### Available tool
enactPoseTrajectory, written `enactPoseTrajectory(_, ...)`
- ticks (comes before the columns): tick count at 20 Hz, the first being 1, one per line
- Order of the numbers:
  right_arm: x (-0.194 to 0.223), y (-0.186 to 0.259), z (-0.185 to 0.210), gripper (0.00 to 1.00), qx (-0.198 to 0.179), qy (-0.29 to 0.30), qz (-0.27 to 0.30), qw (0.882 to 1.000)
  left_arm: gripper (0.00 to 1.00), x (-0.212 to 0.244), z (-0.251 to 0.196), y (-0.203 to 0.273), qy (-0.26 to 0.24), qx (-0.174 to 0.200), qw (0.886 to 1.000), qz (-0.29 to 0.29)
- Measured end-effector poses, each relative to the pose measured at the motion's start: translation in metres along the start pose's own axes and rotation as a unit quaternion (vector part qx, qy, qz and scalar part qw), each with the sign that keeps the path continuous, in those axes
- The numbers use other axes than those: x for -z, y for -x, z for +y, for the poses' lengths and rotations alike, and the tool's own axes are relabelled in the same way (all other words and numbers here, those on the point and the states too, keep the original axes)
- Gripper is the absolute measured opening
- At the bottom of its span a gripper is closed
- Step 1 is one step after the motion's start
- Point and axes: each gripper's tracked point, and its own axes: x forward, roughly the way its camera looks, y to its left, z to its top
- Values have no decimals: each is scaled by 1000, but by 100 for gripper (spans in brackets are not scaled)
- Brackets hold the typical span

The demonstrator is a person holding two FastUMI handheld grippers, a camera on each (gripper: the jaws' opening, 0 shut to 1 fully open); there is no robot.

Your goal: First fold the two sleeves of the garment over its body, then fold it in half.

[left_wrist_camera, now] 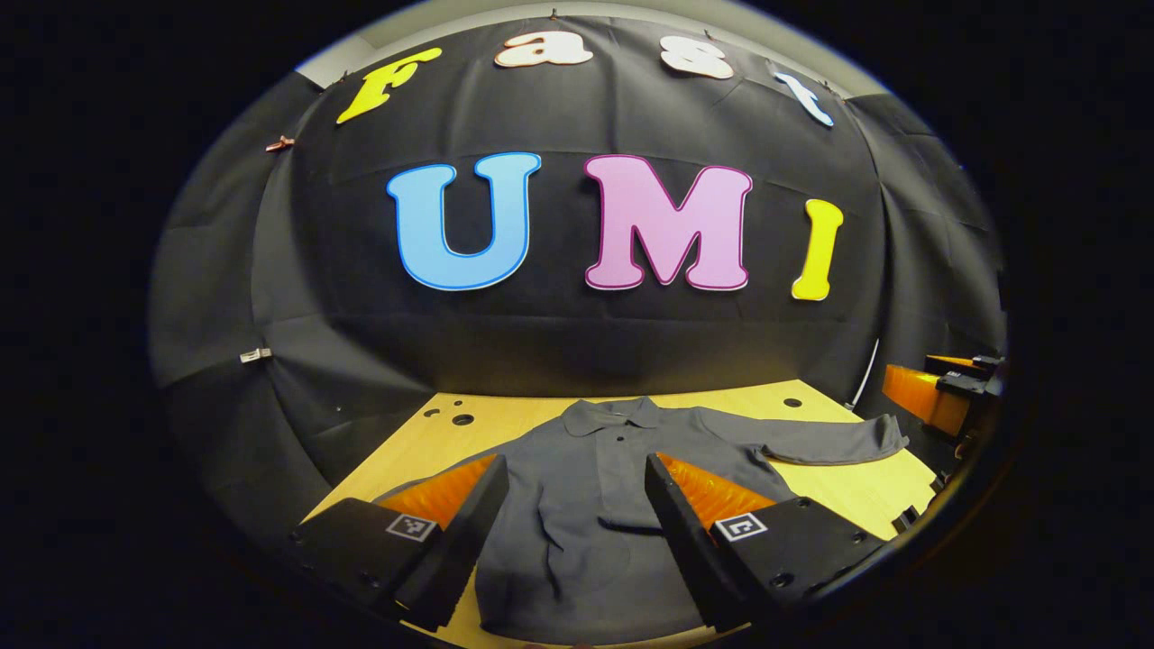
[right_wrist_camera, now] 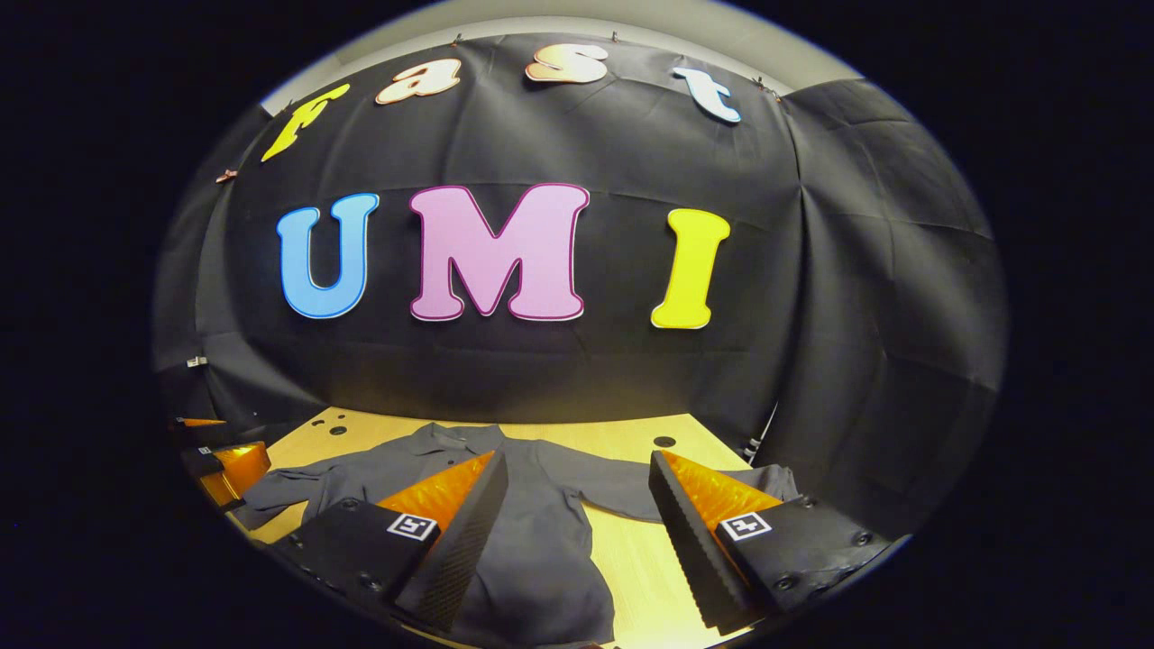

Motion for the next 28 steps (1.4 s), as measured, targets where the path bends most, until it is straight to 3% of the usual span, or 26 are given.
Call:
enactPoseTrajectory(6, 9, -14, 5, 98, -27, -26, 19, 999, 96, 5, 13, -3, 9, -31, 999, 1)
enactPoseTrajectory(9, 14, -27, -7, 98, -18, -30, 28, 999, 96, 9, 22, -7, 18, -49, 999, 3)
enactPoseTrajectory(13, 33, -55, -32, 98, 7, -28, 57, 998, 96, 15, 28, -12, -10, -71, 997, 7)
enactPoseTrajectory(18, 38, -93, -80, 98, 46, -26, 67, 996, 96, 19, 15, -24, -21, -64, 998, 18)
enactPoseTrajectory(24, 73, -122, -152, 98, 112, -44, 128, 985, 98, 29, 0, -35, -21, -63, 997, 38)
enactPoseTrajectory(28, 110, -137, -196, 98, 151, -72, 190, 968, 98, 43, 4, -39, -19, -85, 994, 61)
